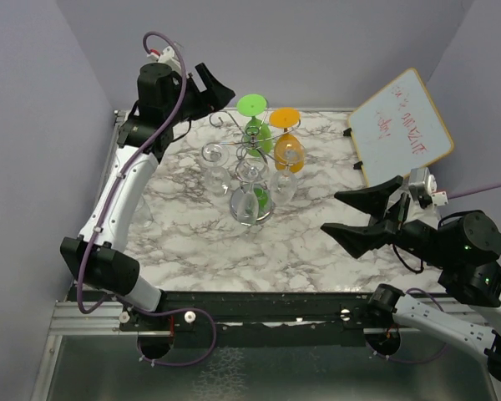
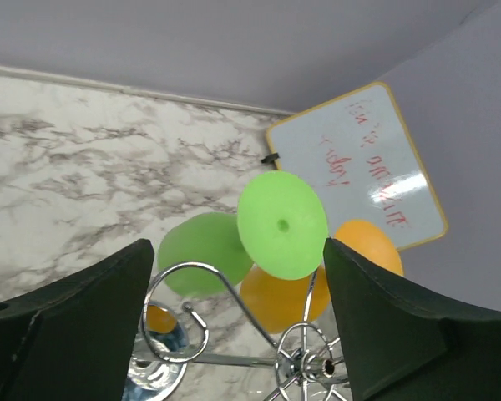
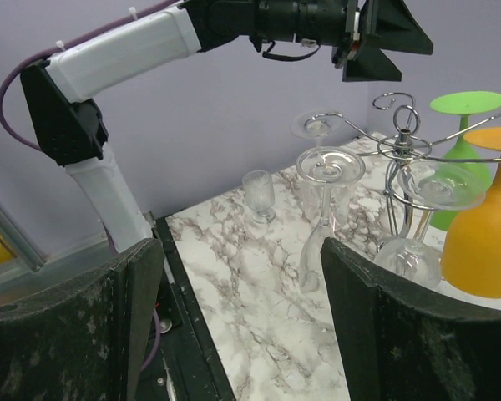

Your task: Place the wine glass upside down on the wine glass rack

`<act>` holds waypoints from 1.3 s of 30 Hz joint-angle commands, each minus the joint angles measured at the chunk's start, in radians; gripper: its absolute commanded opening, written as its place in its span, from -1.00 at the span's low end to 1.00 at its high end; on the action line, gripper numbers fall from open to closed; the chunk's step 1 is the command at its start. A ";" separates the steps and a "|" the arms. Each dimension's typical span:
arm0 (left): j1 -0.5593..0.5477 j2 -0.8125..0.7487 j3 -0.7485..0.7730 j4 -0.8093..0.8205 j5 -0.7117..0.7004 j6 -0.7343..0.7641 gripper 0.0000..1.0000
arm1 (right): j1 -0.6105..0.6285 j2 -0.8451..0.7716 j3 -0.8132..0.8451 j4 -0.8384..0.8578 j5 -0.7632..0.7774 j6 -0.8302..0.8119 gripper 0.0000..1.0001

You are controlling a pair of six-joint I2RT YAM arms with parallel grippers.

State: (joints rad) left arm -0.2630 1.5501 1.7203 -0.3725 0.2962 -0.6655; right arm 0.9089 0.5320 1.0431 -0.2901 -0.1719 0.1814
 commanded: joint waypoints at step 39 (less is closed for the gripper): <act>0.336 -0.264 -0.717 -0.169 -0.507 0.258 0.04 | 0.003 0.145 -0.091 0.156 0.168 0.139 0.38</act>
State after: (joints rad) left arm 0.0498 1.2381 1.0534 -0.5983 -0.2825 -0.3607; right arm 0.9089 0.6559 0.9413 -0.1589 -0.0368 0.3027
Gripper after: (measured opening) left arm 0.555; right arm 0.700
